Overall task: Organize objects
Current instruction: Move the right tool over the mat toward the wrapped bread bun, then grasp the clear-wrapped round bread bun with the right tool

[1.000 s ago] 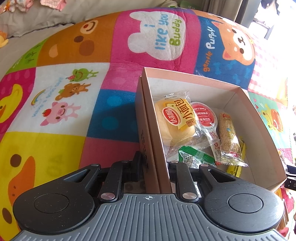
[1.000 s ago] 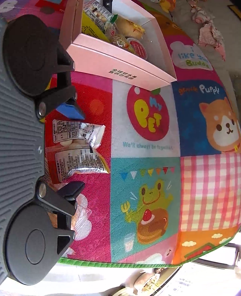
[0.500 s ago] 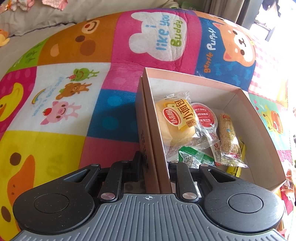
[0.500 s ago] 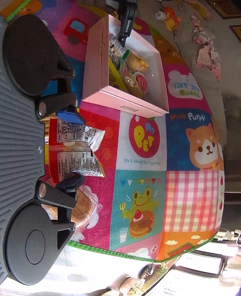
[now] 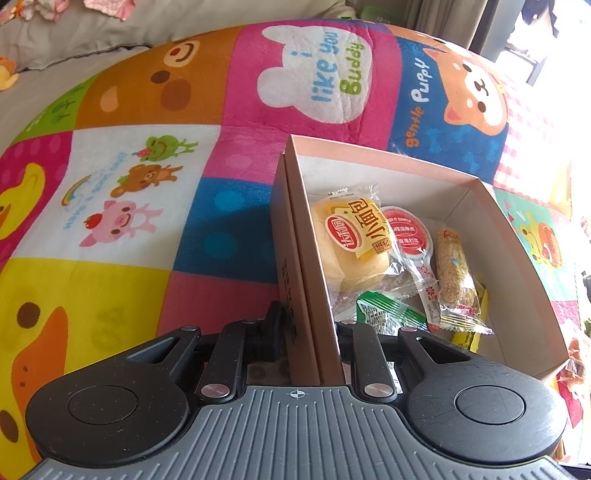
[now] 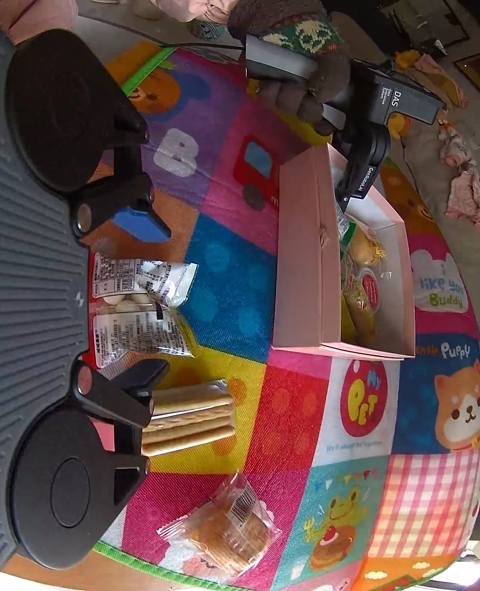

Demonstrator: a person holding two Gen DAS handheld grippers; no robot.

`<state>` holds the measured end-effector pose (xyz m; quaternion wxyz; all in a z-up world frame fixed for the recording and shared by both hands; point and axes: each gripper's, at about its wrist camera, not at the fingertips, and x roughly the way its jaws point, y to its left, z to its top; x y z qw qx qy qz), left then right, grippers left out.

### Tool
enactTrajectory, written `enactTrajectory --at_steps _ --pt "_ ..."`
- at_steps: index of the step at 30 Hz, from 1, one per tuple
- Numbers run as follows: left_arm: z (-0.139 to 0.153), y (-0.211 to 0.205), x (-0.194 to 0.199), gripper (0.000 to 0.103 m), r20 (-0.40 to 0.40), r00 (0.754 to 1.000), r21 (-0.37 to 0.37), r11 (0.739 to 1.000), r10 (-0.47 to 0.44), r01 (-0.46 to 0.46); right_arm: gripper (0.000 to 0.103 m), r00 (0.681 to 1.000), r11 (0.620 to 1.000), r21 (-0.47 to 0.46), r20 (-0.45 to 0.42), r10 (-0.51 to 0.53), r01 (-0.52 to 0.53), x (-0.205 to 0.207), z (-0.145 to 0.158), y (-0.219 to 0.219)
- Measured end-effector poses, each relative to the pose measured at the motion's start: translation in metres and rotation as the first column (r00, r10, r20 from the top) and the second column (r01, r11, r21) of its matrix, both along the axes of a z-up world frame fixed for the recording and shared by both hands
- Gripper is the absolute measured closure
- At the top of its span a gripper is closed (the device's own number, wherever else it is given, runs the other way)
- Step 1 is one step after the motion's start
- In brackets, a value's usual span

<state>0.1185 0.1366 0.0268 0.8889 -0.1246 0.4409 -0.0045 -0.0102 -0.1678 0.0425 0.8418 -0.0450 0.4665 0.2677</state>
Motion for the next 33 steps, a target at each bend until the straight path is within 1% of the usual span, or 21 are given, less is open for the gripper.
enactTrajectory --at_steps 4,6,8,9,11,13,14,15,16,17,18,19,20,22,23,25,26,27,28,30,33 --pt "0.000 0.000 0.000 0.082 0.000 1.000 0.000 1.000 0.001 -0.001 0.027 0.995 0.998 0.002 0.075 -0.065 0.065 -0.004 0.013 -0.019" --pt "0.000 0.000 0.000 0.082 0.000 1.000 -0.001 1.000 0.001 -0.001 0.027 0.983 0.990 -0.041 0.130 -0.128 0.134 0.000 0.014 -0.030" --pt "0.000 0.000 0.000 0.082 0.001 1.000 -0.001 1.000 0.000 0.000 0.027 0.976 0.981 -0.067 0.132 -0.173 0.183 0.007 0.009 -0.041" --pt "0.000 0.000 0.000 0.082 0.000 1.000 -0.001 1.000 -0.001 0.001 0.030 0.975 0.978 -0.070 0.125 -0.186 0.196 0.010 0.006 -0.045" --pt "0.000 0.001 0.000 0.082 0.000 1.000 0.000 1.000 -0.001 0.001 0.034 0.965 0.970 -0.098 0.159 -0.207 0.224 0.015 0.005 -0.051" --pt "0.000 0.001 0.000 0.082 0.000 1.000 0.000 1.000 0.000 0.000 0.034 0.936 0.946 -0.103 0.211 -0.281 0.308 0.024 0.009 -0.062" --pt "0.000 0.001 0.000 0.082 0.000 1.000 -0.001 1.000 0.000 0.000 0.032 0.912 0.927 -0.074 0.224 -0.345 0.368 0.032 0.013 -0.072" --pt "0.000 0.001 0.000 0.082 0.000 1.000 -0.001 1.000 0.002 -0.002 0.026 0.892 0.910 -0.054 0.231 -0.389 0.411 0.038 0.016 -0.079" --pt "-0.001 0.001 -0.001 0.082 0.000 1.000 -0.001 1.000 0.004 -0.004 0.021 0.859 0.882 -0.032 0.247 -0.448 0.469 0.046 0.019 -0.086" --pt "-0.001 0.001 -0.001 0.082 0.000 1.000 0.000 1.000 0.004 -0.004 0.013 0.819 0.845 -0.015 0.258 -0.513 0.534 0.058 0.019 -0.093" --pt "-0.001 0.001 -0.001 0.082 0.000 1.000 0.000 1.000 0.004 -0.004 0.010 0.794 0.818 -0.010 0.247 -0.555 0.575 0.067 0.017 -0.097" --pt "-0.001 0.001 -0.001 0.082 0.000 1.000 -0.001 1.000 0.003 -0.003 0.010 0.769 0.786 0.007 0.202 -0.607 0.618 0.080 0.013 -0.105" --pt "-0.001 0.001 -0.001 0.082 0.000 1.000 -0.001 1.000 0.003 -0.003 0.010 0.761 0.773 0.042 0.151 -0.631 0.632 0.089 0.008 -0.111" --pt "-0.001 0.001 -0.001 0.082 0.000 1.000 0.001 1.000 0.003 -0.003 0.010 0.762 0.766 0.075 0.073 -0.643 0.639 0.105 -0.004 -0.114" --pt "-0.001 0.001 -0.001 0.082 0.000 1.000 0.000 1.000 0.004 -0.004 0.010 0.766 0.770 0.061 0.070 -0.639 0.636 0.110 -0.010 -0.112" --pt "-0.001 0.001 -0.001 0.082 0.000 1.000 -0.001 1.000 0.003 -0.003 0.013 0.773 0.777 0.000 0.104 -0.626 0.630 0.118 -0.021 -0.103" --pt "-0.001 0.001 -0.001 0.082 0.001 1.000 -0.001 1.000 0.002 -0.002 0.022 0.782 0.784 -0.036 0.119 -0.612 0.619 0.120 -0.027 -0.098" --pt "-0.001 0.001 -0.001 0.082 0.001 1.000 -0.001 1.000 0.003 -0.003 0.033 0.792 0.793 -0.053 0.119 -0.598 0.607 0.121 -0.030 -0.095" --pt "-0.001 0.001 -0.001 0.082 0.000 1.000 -0.001 1.000 0.003 -0.003 0.035 0.799 0.799 -0.062 0.127 -0.588 0.598 0.120 -0.031 -0.093" --pt "-0.001 0.001 -0.001 0.082 0.000 1.000 0.000 1.000 0.004 -0.004 0.045 0.814 0.815 -0.066 0.139 -0.564 0.576 0.115 -0.028 -0.090" --pt "-0.001 0.001 -0.001 0.082 0.002 1.000 -0.003 1.000 0.003 -0.003 0.050 0.824 0.827 -0.053 0.136 -0.550 0.560 0.108 -0.020 -0.089"
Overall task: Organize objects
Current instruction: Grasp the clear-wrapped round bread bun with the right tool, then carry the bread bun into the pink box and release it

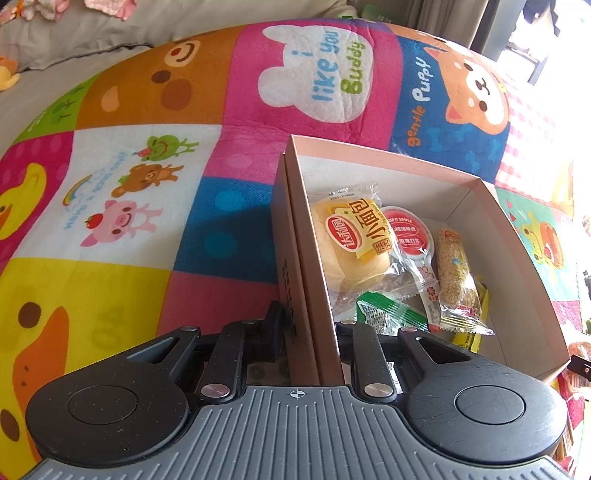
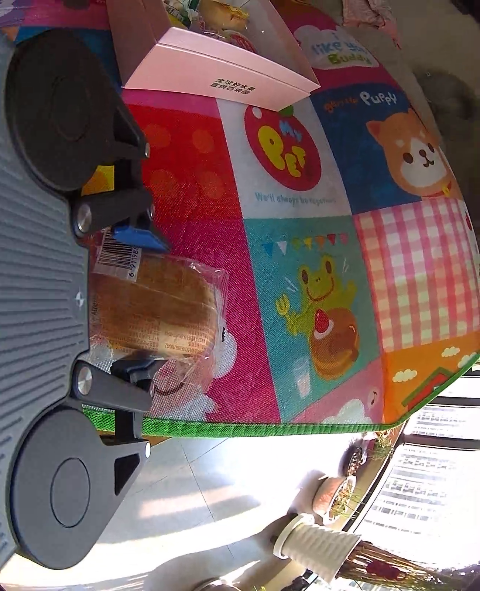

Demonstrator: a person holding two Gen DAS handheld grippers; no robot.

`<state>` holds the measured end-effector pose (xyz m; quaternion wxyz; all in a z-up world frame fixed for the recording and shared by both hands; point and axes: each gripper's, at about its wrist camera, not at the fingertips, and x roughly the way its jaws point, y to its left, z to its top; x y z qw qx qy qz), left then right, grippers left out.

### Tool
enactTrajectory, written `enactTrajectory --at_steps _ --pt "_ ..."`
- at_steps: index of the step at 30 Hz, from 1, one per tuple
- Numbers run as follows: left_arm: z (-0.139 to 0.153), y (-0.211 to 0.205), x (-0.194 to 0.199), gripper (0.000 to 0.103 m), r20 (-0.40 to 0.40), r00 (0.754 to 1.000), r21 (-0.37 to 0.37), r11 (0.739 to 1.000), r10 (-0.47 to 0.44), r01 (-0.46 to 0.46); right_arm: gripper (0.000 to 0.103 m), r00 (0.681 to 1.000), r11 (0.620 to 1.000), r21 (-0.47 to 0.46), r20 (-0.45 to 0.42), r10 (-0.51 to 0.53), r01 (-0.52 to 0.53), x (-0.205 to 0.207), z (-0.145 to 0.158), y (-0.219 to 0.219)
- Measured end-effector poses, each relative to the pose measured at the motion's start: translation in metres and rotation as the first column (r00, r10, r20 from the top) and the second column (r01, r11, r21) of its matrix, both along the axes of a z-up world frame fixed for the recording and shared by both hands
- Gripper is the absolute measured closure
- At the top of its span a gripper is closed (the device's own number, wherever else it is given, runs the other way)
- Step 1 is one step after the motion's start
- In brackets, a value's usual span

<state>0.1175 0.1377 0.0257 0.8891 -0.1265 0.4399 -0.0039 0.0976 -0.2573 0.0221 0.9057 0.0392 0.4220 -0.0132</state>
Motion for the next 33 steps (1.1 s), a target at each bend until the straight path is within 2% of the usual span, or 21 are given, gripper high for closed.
enactTrajectory --at_steps 5,10,14,18,22,25,33 --pt "0.000 0.000 0.000 0.082 0.001 1.000 0.000 1.000 0.000 0.000 0.051 0.999 1.000 0.011 0.021 0.024 -0.024 -0.021 0.017 0.001" --pt "0.000 0.000 0.000 0.082 0.002 1.000 0.001 1.000 0.000 0.000 0.051 0.994 0.989 0.097 0.034 0.106 -0.109 -0.061 0.037 0.013" --pt "0.000 0.000 0.000 0.082 0.001 1.000 0.000 1.000 0.000 0.000 0.051 0.969 0.953 0.176 0.011 0.249 -0.247 -0.100 0.037 0.050" --pt "0.001 0.000 0.000 0.082 -0.002 1.000 0.000 1.000 -0.005 0.005 0.051 0.929 0.909 0.209 0.005 0.369 -0.362 -0.115 0.036 0.086" --pt "0.001 0.001 0.000 0.082 -0.002 1.000 0.001 1.000 -0.004 0.004 0.051 0.899 0.878 0.194 0.068 0.433 -0.438 -0.111 0.056 0.114" --pt "0.000 0.000 0.000 0.082 -0.002 1.000 0.001 1.000 -0.006 0.006 0.051 0.878 0.859 0.187 0.159 0.452 -0.477 -0.099 0.080 0.132" --pt "0.000 0.001 0.000 0.082 -0.002 1.000 -0.001 1.000 -0.004 0.004 0.051 0.861 0.877 0.116 0.290 0.419 -0.466 -0.037 0.111 0.193"
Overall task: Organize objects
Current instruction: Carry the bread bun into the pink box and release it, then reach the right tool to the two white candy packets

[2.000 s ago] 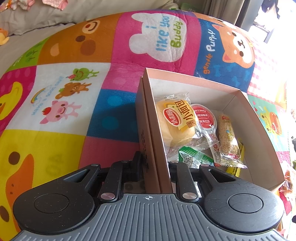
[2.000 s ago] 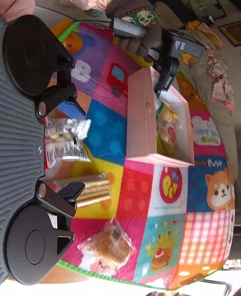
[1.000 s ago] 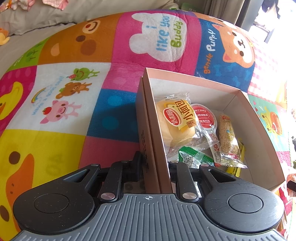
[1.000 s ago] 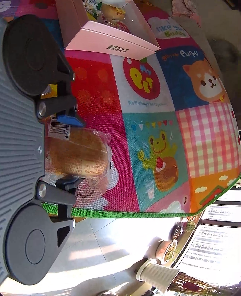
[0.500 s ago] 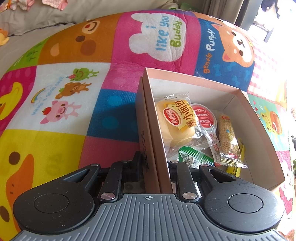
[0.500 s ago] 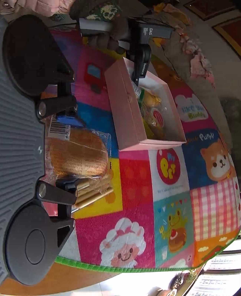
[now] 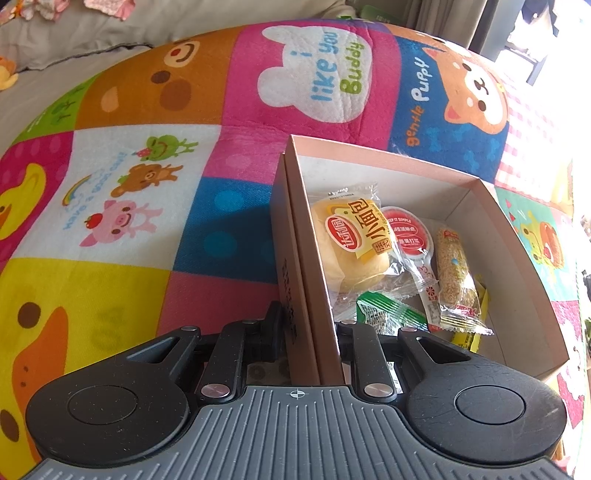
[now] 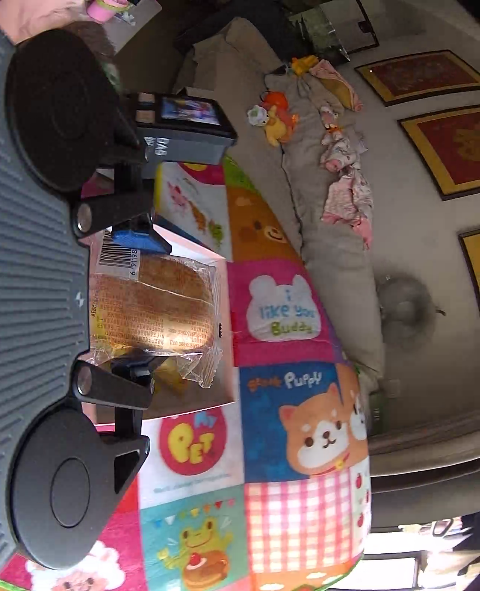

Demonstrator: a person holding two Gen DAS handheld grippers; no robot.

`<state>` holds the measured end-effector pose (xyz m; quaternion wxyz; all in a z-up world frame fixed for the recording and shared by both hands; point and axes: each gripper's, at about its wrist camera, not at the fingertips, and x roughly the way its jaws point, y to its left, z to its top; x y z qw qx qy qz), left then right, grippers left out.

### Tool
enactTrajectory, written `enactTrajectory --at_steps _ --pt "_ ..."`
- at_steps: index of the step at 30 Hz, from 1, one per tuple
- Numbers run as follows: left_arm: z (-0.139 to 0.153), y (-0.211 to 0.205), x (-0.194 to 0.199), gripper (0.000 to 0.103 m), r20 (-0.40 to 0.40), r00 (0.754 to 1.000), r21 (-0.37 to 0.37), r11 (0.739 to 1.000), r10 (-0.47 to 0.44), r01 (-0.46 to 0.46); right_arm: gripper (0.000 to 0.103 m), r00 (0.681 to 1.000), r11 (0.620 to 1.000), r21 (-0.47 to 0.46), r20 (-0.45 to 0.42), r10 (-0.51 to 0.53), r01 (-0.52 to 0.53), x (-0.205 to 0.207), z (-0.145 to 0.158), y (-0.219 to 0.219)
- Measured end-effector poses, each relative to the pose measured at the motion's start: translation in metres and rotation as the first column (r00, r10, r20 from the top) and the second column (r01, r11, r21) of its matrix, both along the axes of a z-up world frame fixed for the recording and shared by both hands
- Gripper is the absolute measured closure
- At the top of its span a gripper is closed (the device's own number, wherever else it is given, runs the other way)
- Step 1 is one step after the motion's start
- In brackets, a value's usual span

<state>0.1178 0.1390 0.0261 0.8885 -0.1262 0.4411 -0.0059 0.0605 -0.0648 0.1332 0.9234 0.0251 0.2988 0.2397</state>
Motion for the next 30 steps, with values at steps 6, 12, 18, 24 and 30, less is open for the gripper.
enactTrajectory --at_steps 6,12,18,24,30 --pt "0.000 0.000 0.001 0.082 -0.001 1.000 -0.004 1.000 0.000 0.000 0.049 1.000 0.999 -0.022 -0.005 -0.030 0.030 0.047 -0.012 0.030" --pt "0.000 -0.001 0.001 0.082 -0.002 1.000 0.000 1.000 0.005 -0.005 0.034 0.997 0.997 -0.009 -0.001 -0.072 0.072 0.042 -0.021 0.010" --pt "0.001 -0.002 0.001 0.082 -0.003 1.000 0.003 1.000 0.005 -0.005 0.034 0.993 0.993 -0.045 0.035 -0.112 0.113 0.008 -0.032 -0.035" --pt "0.000 -0.002 0.001 0.082 -0.005 1.000 0.005 1.000 0.007 -0.007 0.028 0.985 0.975 -0.140 0.028 -0.172 0.174 -0.038 -0.056 -0.095" --pt "0.000 -0.003 0.000 0.082 -0.007 1.000 0.010 1.000 0.005 -0.005 0.028 0.963 0.945 -0.227 -0.078 -0.258 0.235 -0.077 -0.089 -0.158"
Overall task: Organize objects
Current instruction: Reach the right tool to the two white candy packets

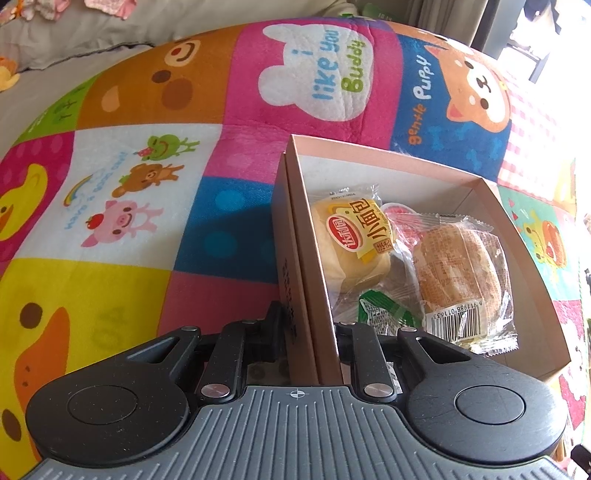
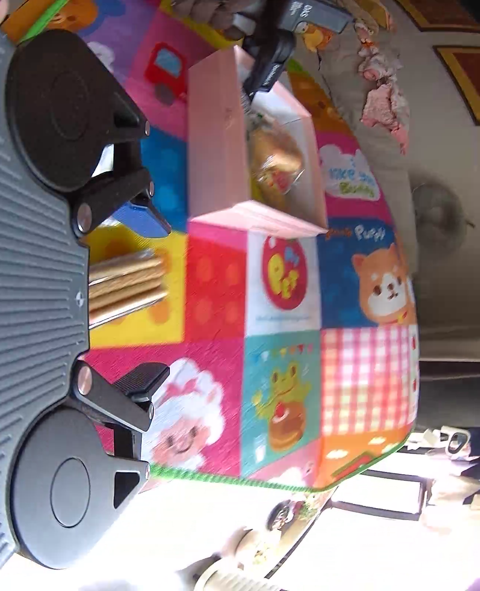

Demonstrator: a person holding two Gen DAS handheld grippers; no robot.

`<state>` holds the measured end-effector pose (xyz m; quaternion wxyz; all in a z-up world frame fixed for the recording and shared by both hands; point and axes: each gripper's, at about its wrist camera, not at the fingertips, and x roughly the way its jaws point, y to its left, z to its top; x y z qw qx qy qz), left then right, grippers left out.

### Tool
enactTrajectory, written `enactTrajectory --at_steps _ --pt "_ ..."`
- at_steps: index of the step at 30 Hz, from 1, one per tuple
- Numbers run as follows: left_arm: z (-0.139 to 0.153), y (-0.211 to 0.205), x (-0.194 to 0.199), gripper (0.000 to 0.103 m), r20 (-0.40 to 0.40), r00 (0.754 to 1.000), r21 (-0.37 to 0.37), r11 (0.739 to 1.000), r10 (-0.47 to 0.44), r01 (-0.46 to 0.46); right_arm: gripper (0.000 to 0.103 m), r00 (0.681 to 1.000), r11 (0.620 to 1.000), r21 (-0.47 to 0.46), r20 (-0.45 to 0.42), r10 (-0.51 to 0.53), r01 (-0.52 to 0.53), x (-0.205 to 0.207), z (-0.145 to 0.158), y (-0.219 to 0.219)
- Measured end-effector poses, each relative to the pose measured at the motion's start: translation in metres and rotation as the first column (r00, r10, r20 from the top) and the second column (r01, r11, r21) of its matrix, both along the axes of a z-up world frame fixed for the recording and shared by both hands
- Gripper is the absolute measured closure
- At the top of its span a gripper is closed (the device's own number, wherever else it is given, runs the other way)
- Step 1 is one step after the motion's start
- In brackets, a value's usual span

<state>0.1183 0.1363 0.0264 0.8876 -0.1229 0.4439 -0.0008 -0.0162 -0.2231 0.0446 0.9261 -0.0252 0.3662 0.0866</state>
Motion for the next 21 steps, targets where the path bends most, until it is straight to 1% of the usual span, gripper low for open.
enactTrajectory --at_steps 3,5,8,13,15,18,21 --pt "0.000 0.000 0.000 0.082 0.000 1.000 0.000 1.000 -0.001 0.001 0.028 0.999 1.000 0.013 -0.048 -0.014 0.014 -0.007 -0.010 -0.014" --pt "0.000 0.000 0.000 0.082 -0.001 1.000 0.000 1.000 0.000 0.000 0.028 0.998 0.999 0.041 -0.069 0.008 -0.005 -0.007 -0.015 -0.014" --pt "0.000 0.000 0.000 0.082 -0.001 1.000 0.001 1.000 0.000 0.000 0.028 0.995 0.997 0.059 -0.083 0.050 -0.045 -0.002 -0.019 -0.001" --pt "0.000 0.000 0.000 0.082 -0.001 1.000 0.000 1.000 0.001 -0.001 0.028 0.993 0.997 0.031 -0.087 0.078 -0.075 0.002 -0.028 0.016" --pt "0.000 0.000 0.000 0.082 0.000 1.000 0.000 1.000 0.001 -0.001 0.028 0.995 0.998 0.013 -0.078 0.061 -0.060 0.003 -0.028 0.015" --pt "0.000 0.000 0.000 0.082 0.000 1.000 0.000 1.000 0.000 0.000 0.028 0.997 1.000 0.000 -0.074 -0.002 0.002 0.008 -0.029 0.005" --pt "0.000 0.000 0.000 0.082 -0.001 1.000 -0.001 1.000 0.001 -0.001 0.029 0.996 0.998 0.010 -0.071 -0.057 0.058 0.013 -0.029 -0.008"
